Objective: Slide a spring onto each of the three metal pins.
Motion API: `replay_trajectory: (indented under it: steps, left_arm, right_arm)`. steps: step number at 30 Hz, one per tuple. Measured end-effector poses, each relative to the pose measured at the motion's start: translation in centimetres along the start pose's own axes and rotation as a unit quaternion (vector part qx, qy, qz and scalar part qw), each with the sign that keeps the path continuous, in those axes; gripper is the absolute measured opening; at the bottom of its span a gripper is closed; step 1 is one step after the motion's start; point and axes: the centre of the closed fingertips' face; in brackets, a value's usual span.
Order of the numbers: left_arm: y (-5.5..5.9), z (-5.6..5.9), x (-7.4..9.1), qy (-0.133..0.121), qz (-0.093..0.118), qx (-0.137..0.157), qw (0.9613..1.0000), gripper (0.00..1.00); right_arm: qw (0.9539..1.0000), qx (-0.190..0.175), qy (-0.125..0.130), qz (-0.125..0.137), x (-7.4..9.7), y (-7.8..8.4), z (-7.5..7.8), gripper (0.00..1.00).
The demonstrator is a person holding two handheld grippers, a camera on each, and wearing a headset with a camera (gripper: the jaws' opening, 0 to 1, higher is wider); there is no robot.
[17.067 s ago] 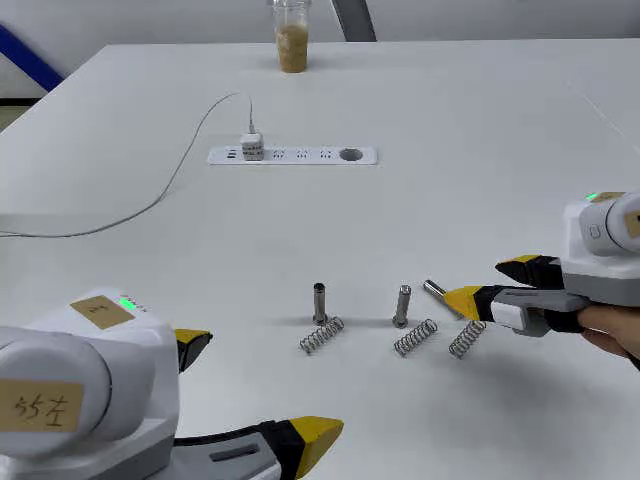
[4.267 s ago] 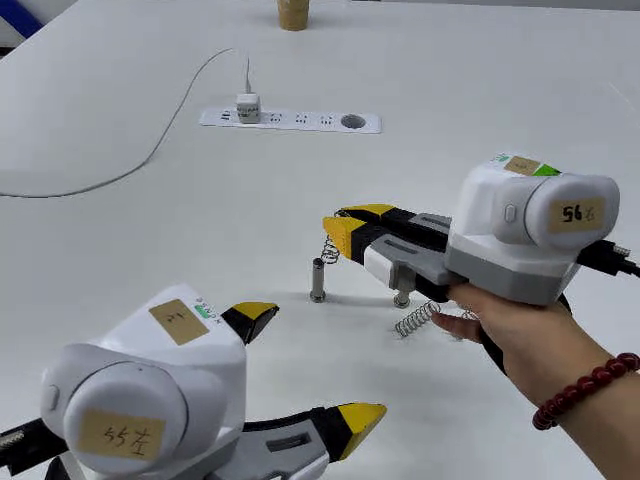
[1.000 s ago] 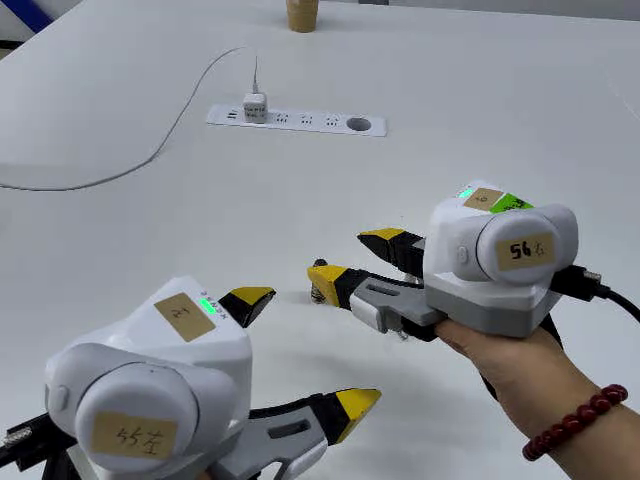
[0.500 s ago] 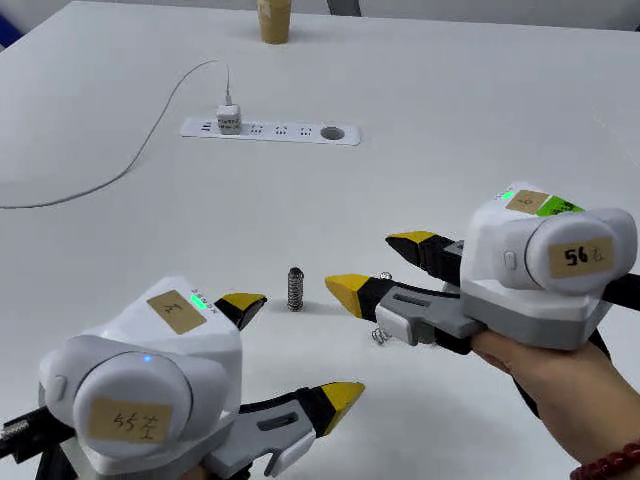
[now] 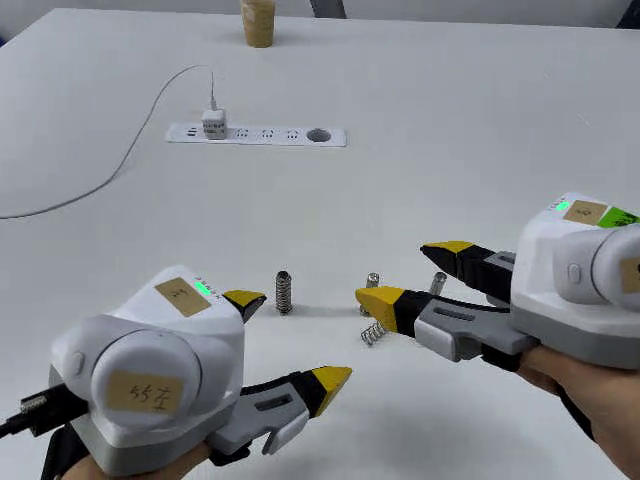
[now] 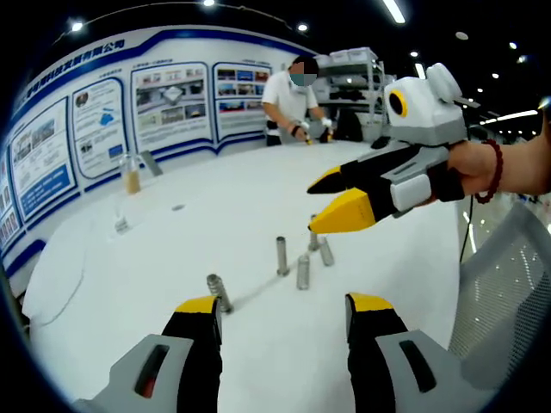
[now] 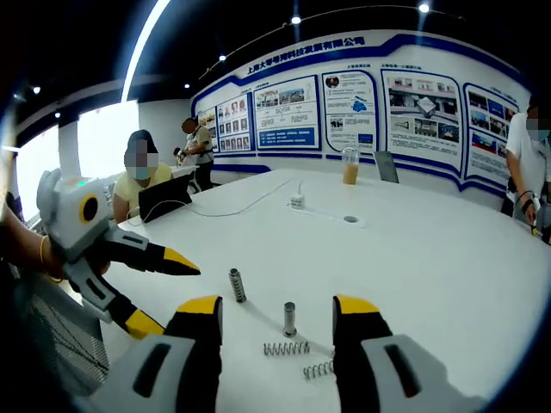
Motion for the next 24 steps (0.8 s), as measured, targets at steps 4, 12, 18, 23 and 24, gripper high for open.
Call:
replay_trajectory:
  steps: [4, 12, 18, 23, 24]
  left_arm:
    - [0.0, 0.3, -0.8, 0.007, -0.002, 0.000, 1.0000, 0.57]
    - [-0.2, 0.8, -2.5, 0.022, -0.004, -0.012, 0.9997, 0.51]
    - [0.1, 1.2, -3.9, 0.032, -0.013, -0.019, 0.9992, 0.47]
    - [0.4, 1.5, -5.1, 0.039, -0.021, -0.017, 0.9989, 0.45]
    - [0.5, 1.5, -5.4, 0.040, -0.023, -0.016, 0.9988, 0.44]
  right_arm:
    - [1.0000, -0.001, 0.009, -0.003, 0.8, 0.3, 0.7, 0.54]
    - [0.9998, -0.006, 0.017, -0.011, 1.9, 1.1, 1.3, 0.54]
    - [0.9996, -0.012, 0.023, -0.012, 2.5, 1.5, 1.6, 0.55]
    - [0.9993, -0.018, 0.028, -0.019, 3.1, 2.3, 1.9, 0.56]
    - [0.9992, -0.019, 0.029, -0.021, 3.3, 2.5, 2.0, 0.57]
Point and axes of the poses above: the centre of the closed fingertips' face, and the gripper's own axes: x roughly backward along the fingers, z roughly to its right, y roughly out of its underside, and after that the axes turned 2 degrees about z, right-handed
